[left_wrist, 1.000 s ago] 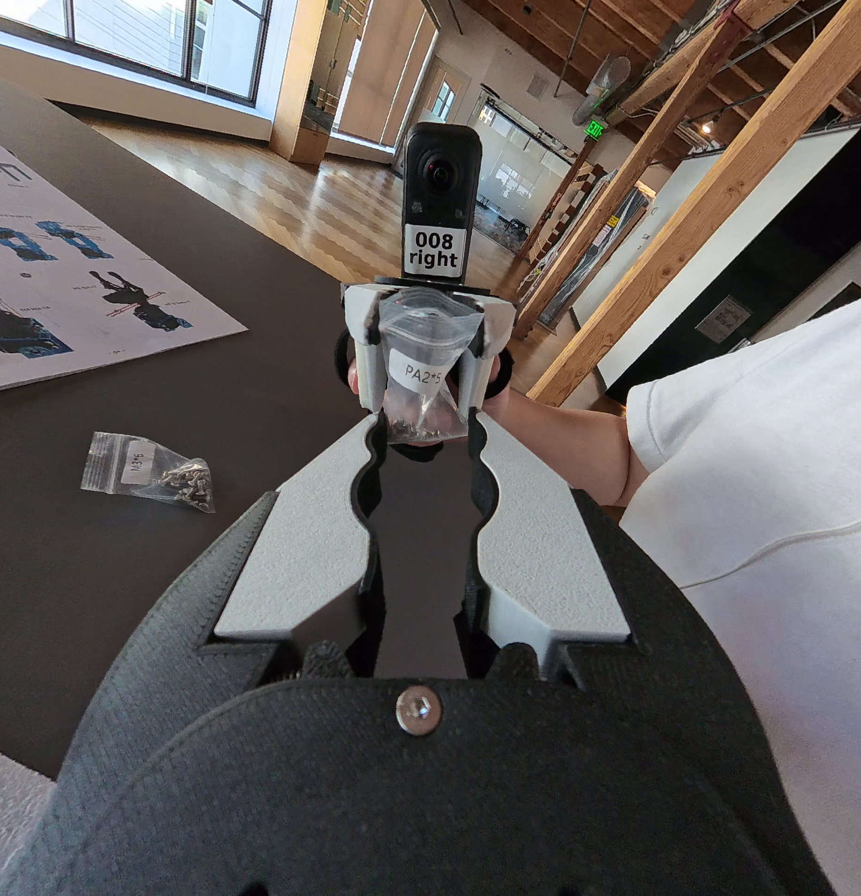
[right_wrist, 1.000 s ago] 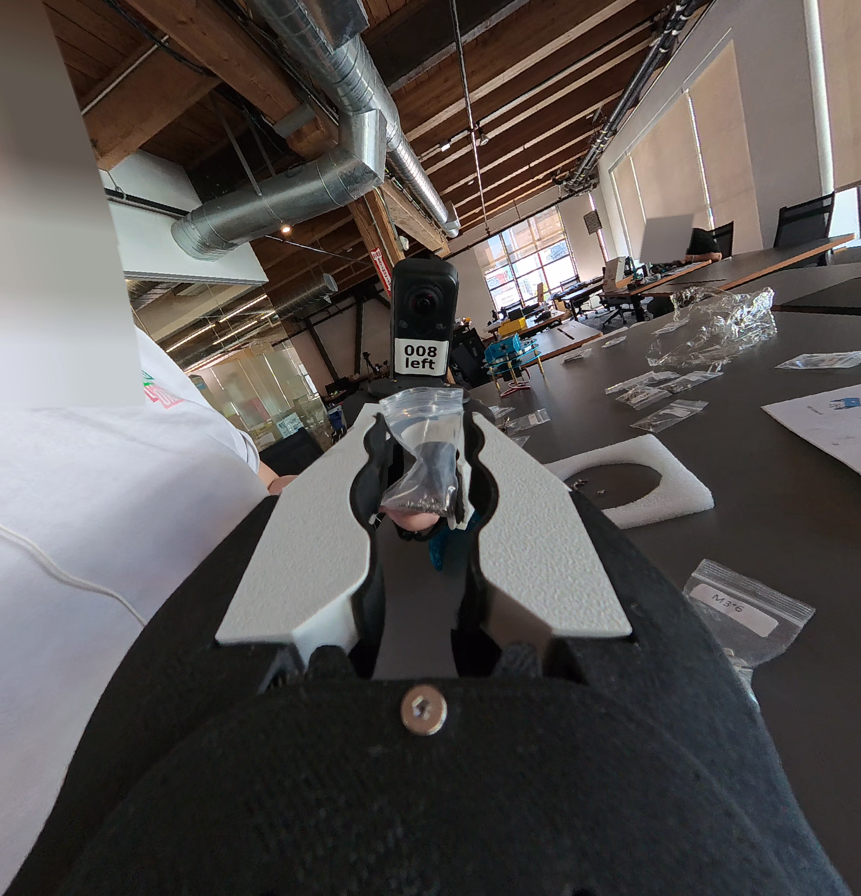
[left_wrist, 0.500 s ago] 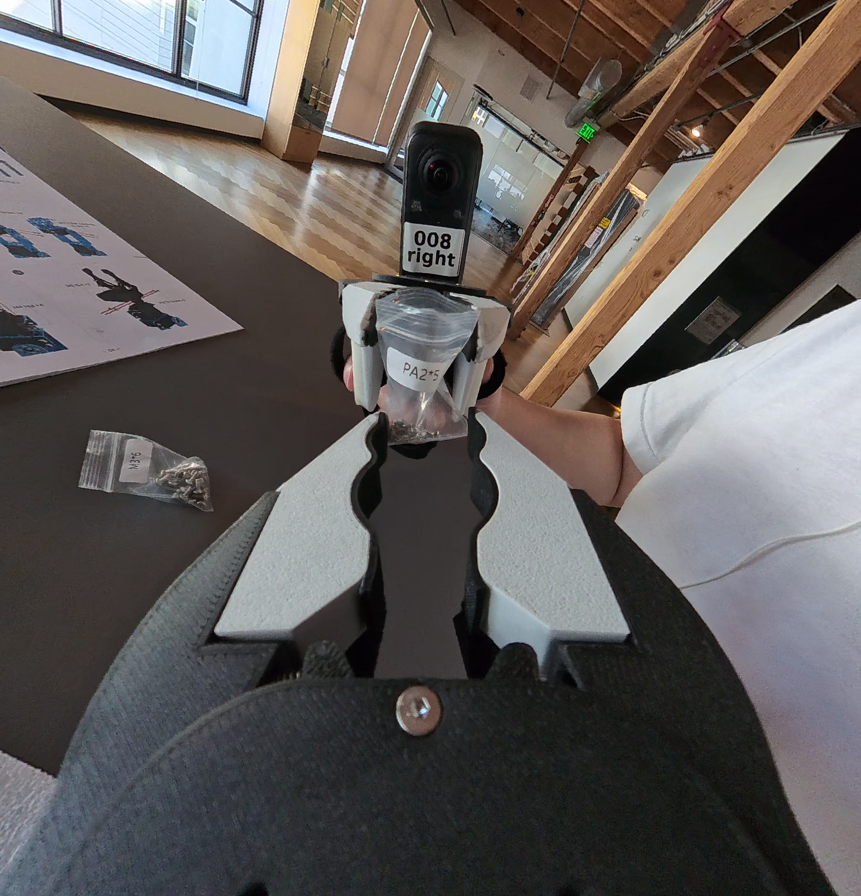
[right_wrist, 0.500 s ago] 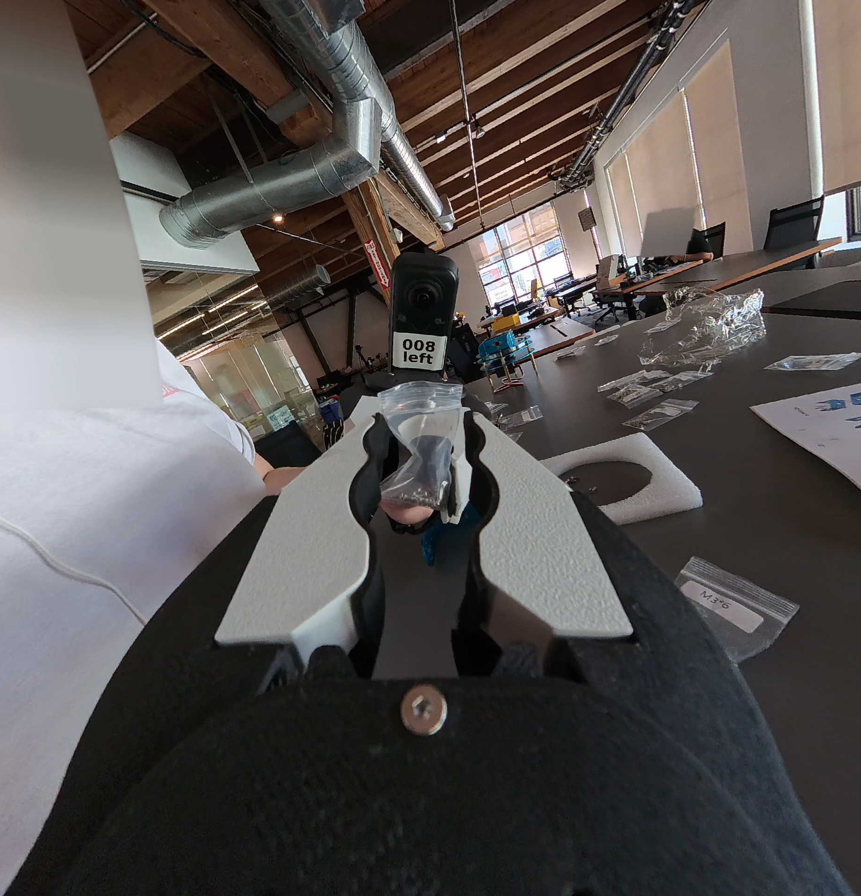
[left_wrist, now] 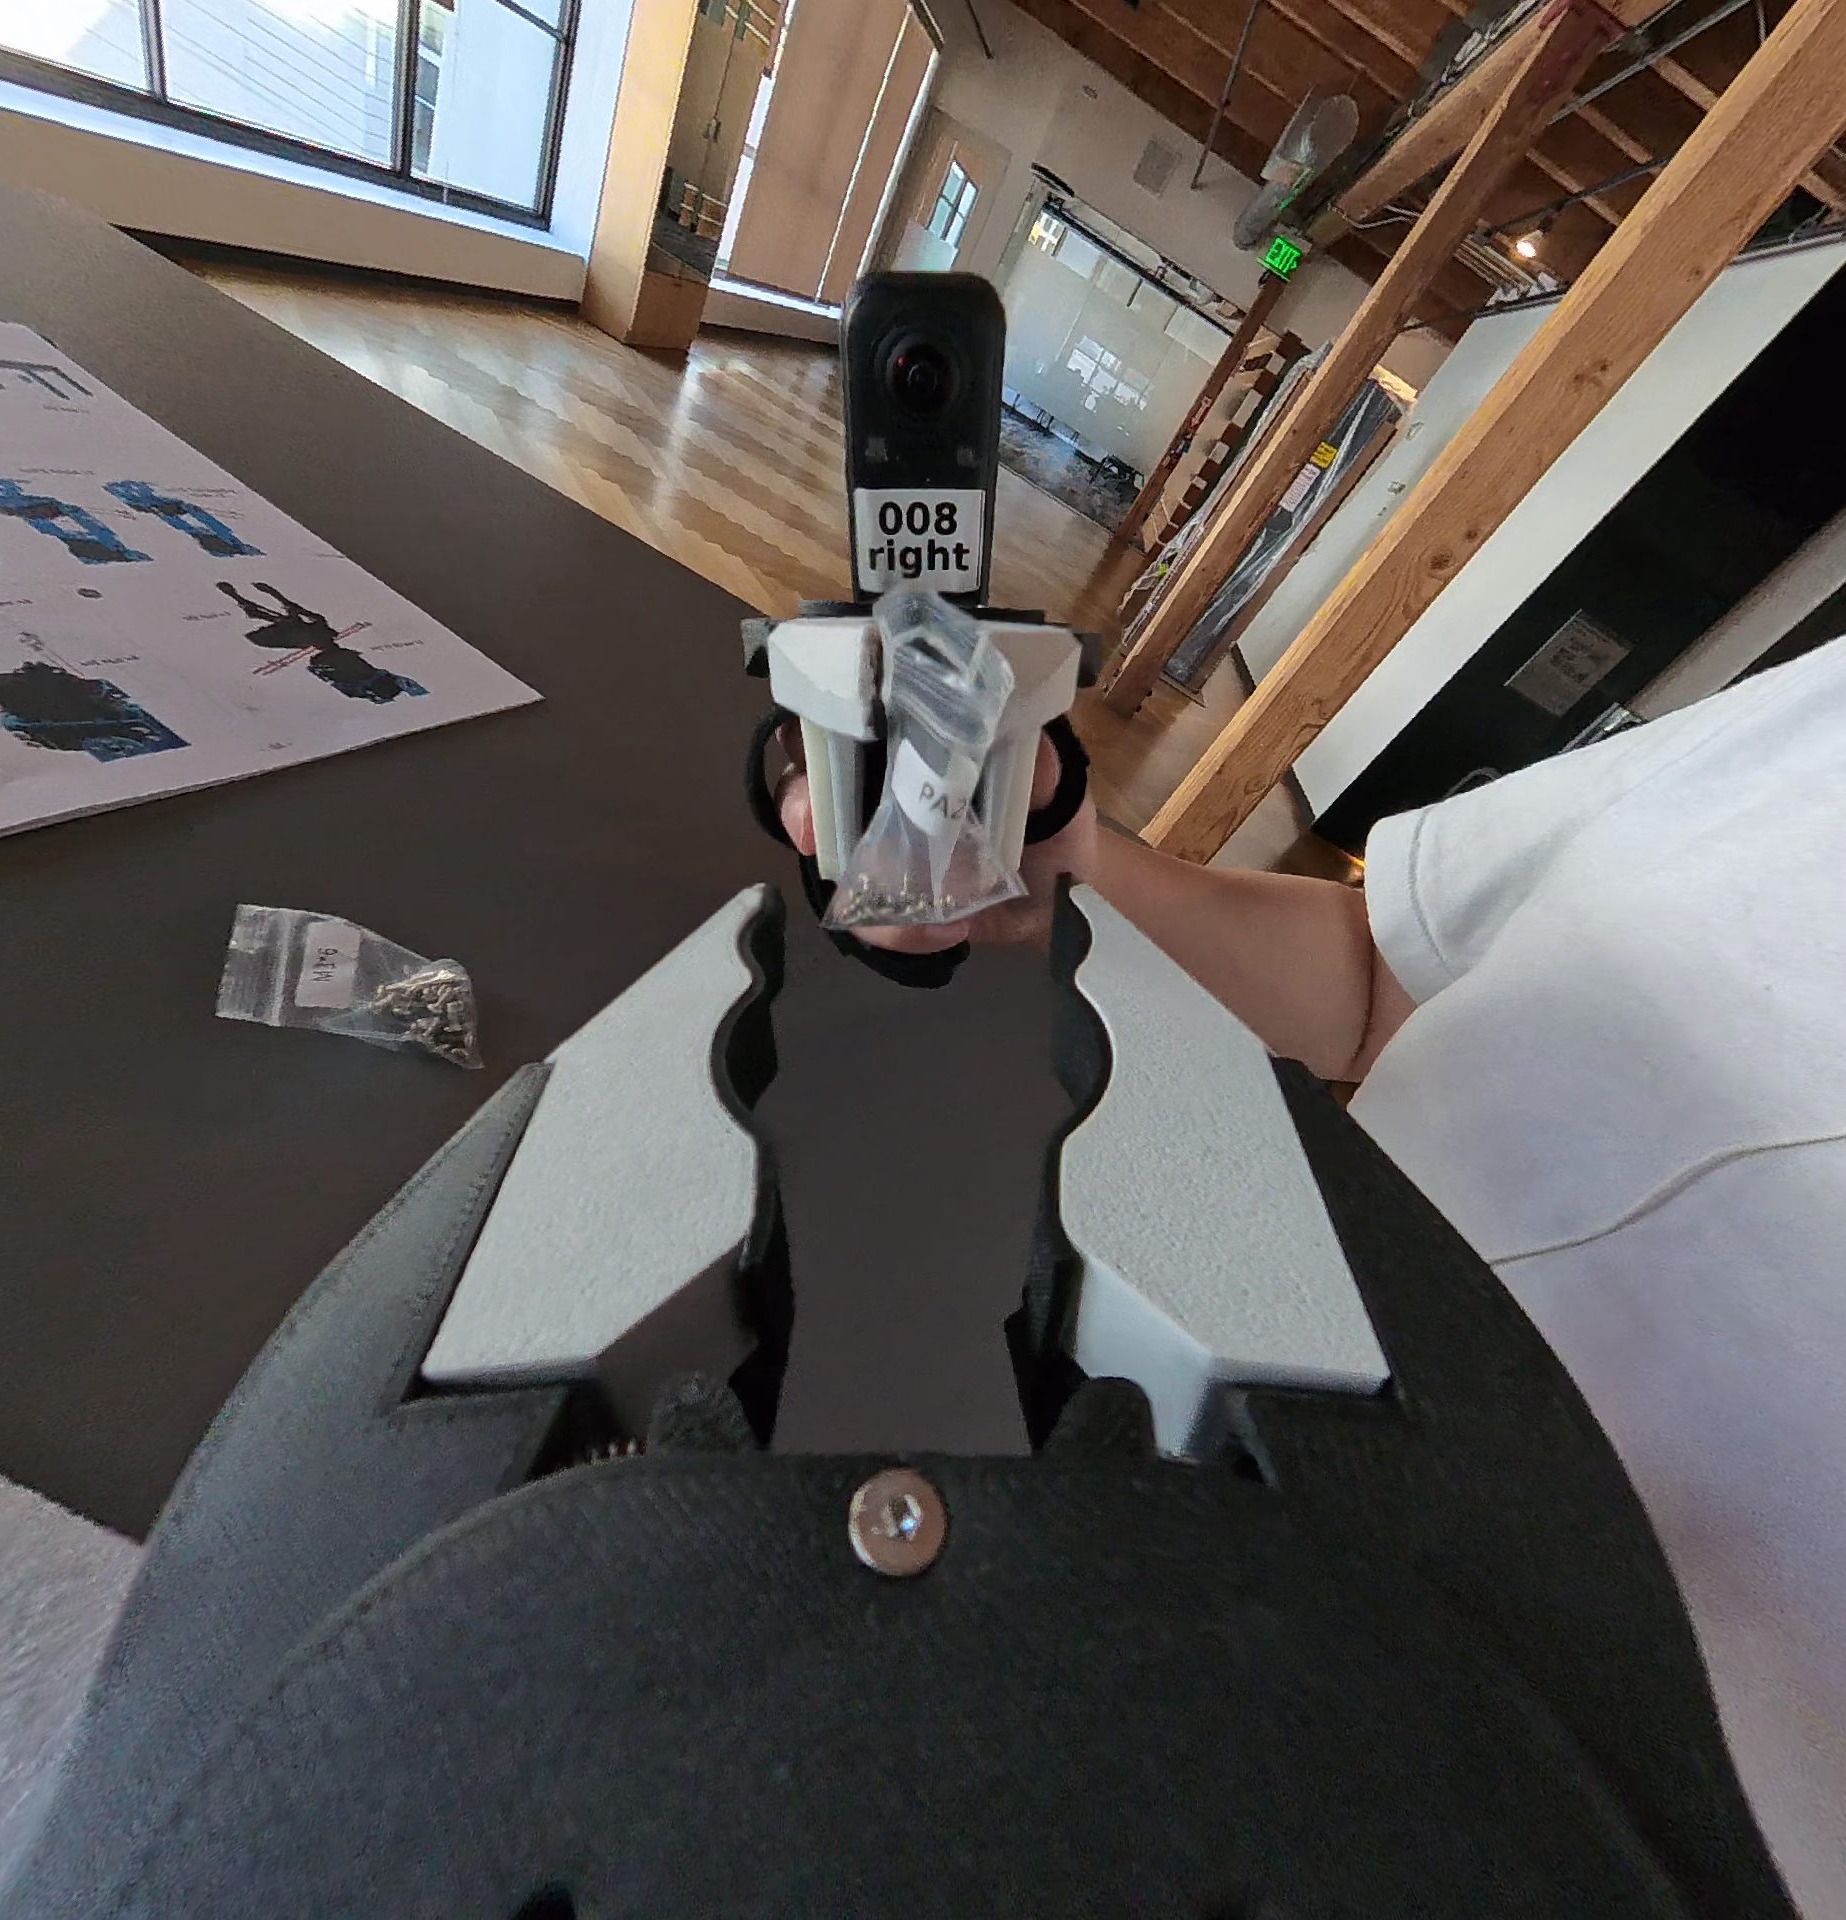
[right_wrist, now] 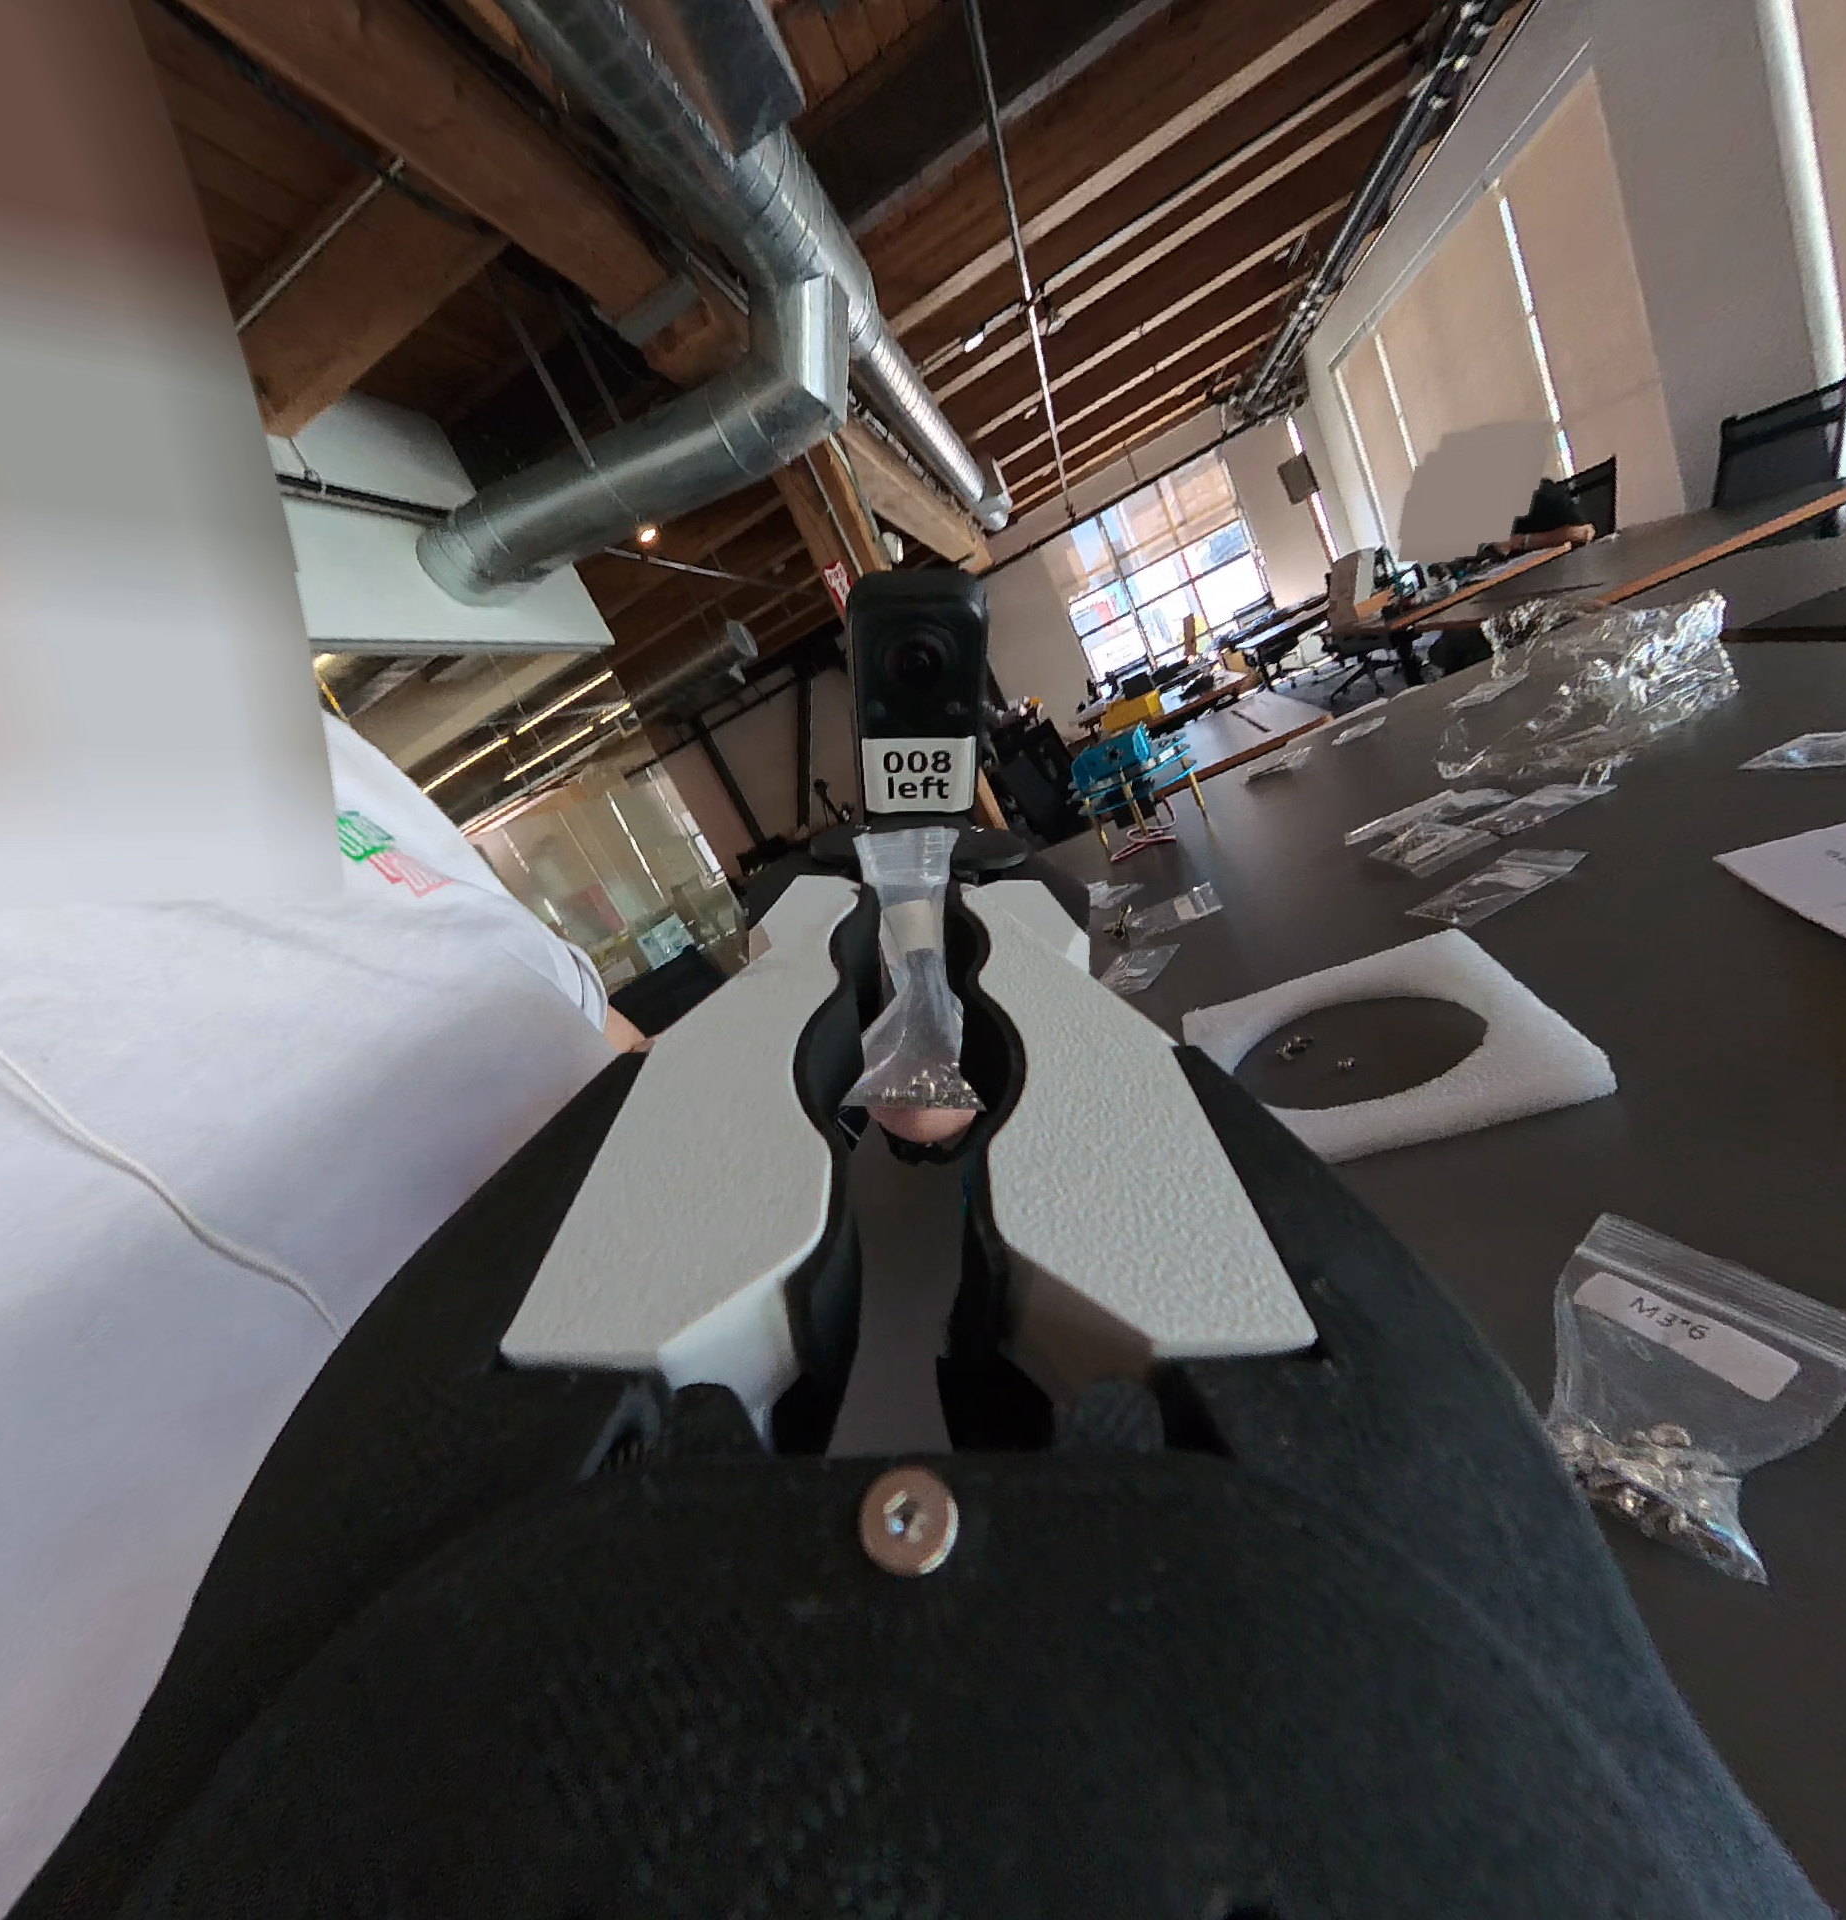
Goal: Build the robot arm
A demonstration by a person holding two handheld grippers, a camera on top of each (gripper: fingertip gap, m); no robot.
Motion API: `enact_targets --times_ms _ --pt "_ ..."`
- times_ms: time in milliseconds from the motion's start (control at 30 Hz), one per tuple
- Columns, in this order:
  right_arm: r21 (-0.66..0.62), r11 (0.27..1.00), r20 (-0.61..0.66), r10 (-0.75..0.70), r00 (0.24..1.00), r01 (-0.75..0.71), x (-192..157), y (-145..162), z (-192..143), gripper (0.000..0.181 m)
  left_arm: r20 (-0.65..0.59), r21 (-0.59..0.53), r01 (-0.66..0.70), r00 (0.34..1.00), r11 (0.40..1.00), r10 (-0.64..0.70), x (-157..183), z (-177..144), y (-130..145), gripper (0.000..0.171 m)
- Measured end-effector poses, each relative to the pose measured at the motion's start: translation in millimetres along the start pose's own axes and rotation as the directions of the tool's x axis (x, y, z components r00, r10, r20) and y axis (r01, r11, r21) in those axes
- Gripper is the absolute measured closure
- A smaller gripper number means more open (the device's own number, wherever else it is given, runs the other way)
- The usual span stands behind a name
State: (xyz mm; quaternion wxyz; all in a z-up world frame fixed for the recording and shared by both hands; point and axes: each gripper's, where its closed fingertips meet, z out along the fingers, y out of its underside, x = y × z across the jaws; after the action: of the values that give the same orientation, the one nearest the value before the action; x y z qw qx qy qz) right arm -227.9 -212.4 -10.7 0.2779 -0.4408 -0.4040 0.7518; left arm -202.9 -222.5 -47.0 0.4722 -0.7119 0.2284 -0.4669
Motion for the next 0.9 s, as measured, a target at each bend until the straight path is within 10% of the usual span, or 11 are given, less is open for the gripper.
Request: enact_targets --times_ms 333,567,900 --pt "-0.207 0.974 -0.261 -0.145 0.955 0.091 33.8 10.5 -1.3 0.17 0.256 0.007 -0.073 0.964 0.997 0.069 -26.1 -70.5 -4.2 0.109" --pt "-0.546 0.827 -0.334 -0.363 0.87 0.135 65.3 50.4 32.7 0.17 0.524 -0.085 -0.137 0.836 0.987 0.162 -75.2 -162.3 8.6 0.107" --pt "-0.829 0.556 -0.314 -0.55 0.774 0.059 120.3 100.4 66.3 0.17 0.399 0.002 -0.12 0.91 0.993 0.109 -102.1 -208.4 5.1 0.109"
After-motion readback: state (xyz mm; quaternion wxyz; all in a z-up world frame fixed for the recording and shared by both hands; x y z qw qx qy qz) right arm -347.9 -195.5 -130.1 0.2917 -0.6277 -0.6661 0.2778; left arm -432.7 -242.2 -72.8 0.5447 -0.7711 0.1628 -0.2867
